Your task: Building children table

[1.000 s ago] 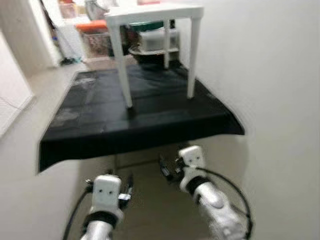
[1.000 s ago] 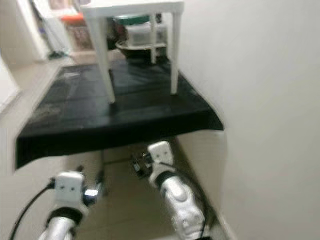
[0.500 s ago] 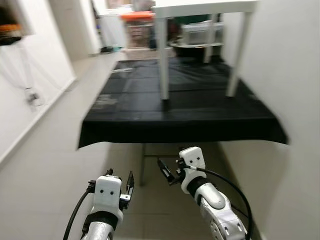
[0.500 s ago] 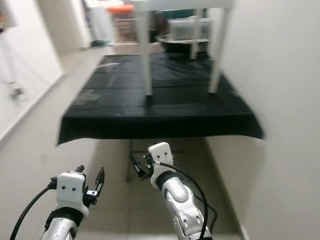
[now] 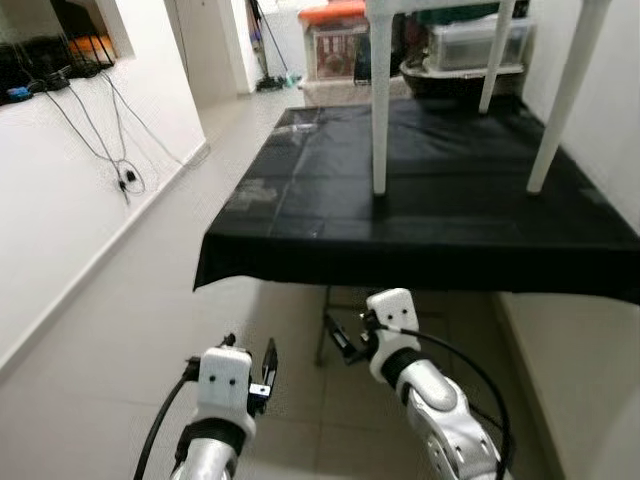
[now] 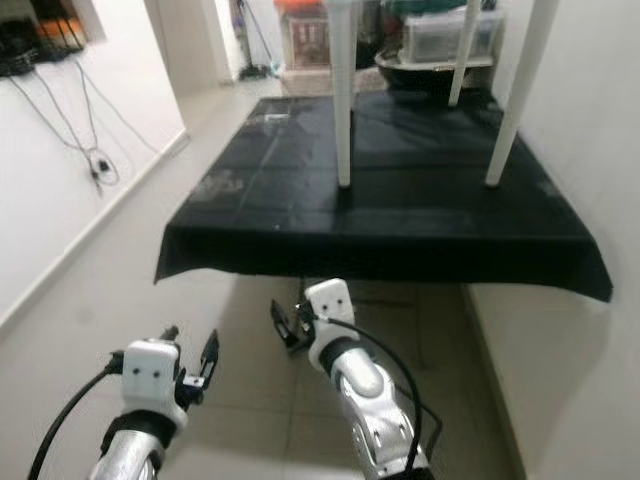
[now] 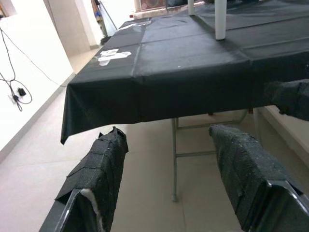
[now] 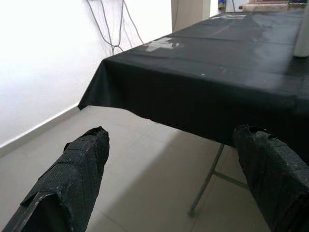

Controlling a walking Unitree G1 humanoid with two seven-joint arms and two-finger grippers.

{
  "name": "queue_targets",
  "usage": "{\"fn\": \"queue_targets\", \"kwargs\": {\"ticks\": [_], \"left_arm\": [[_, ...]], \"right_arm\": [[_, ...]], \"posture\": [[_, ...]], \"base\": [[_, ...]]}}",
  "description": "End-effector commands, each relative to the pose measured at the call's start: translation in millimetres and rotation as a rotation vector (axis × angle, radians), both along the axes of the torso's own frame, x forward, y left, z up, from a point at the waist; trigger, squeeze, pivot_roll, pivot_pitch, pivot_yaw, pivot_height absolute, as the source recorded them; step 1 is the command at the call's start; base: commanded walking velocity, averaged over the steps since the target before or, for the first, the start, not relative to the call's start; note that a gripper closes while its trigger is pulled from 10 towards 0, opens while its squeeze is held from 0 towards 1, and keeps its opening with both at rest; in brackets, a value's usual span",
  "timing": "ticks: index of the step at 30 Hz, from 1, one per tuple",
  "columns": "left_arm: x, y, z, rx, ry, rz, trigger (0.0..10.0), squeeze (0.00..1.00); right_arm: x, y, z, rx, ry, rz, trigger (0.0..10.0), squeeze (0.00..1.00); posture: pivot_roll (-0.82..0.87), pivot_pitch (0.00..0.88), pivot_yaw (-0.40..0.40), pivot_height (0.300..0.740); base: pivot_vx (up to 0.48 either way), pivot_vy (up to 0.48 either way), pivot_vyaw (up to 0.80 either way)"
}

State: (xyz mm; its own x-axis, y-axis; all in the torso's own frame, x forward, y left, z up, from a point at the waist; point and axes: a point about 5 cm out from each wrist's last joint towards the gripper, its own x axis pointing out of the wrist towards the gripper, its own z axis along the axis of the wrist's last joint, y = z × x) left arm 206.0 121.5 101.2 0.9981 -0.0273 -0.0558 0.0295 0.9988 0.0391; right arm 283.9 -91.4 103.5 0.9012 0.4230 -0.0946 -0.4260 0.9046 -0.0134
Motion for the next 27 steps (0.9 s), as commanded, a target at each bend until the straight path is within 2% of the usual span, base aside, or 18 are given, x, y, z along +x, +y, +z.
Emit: {"fn": "queue_targets", "kwargs": {"ticks": [1,8,11,13,27], "left_arm": [[-1.0,2.5,-5.4,0.011,0.032,0.004,10.0,0.00],[1.4,2.1,-4.3,-0.001,0.032,0.003,10.0,0.00],[5.1,4.9,-3.0,-0.035,0.033,0.041,10.0,0.00],[5.9,4.1,-2.8,-0.034,0.033,0.042,10.0,0.00],[3.6,-0.9,-0.2,-0.031,0.016,0.010,10.0,0.00]], "right_arm": [[0.5,1.8,-3.1,0.002,0.025,0.004,10.0,0.00],[3.8,-2.6,-4.7,-0.014,0.041,-0.040,10.0,0.00],[4.8,-2.7,-3.8,-0.012,0.037,-0.045,10.0,0.00],[4.9,-2.9,-5.0,-0.019,0.047,-0.051,10.0,0.00],[3.8,-0.4,-6.3,-0.029,0.059,-0.020,10.0,0.00]], "posture": [[-0.05,0.000,0.034,0.740],[-0.05,0.000,0.032,0.740],[-0.04,0.001,0.038,0.740],[-0.04,0.001,0.038,0.740],[-0.05,0.021,0.029,0.740]], "base": [[0.000,0.000,0.00],[0.000,0.000,0.00],[0.000,0.000,0.00],[0.000,0.000,-0.80],[0.000,0.000,0.00]]}}
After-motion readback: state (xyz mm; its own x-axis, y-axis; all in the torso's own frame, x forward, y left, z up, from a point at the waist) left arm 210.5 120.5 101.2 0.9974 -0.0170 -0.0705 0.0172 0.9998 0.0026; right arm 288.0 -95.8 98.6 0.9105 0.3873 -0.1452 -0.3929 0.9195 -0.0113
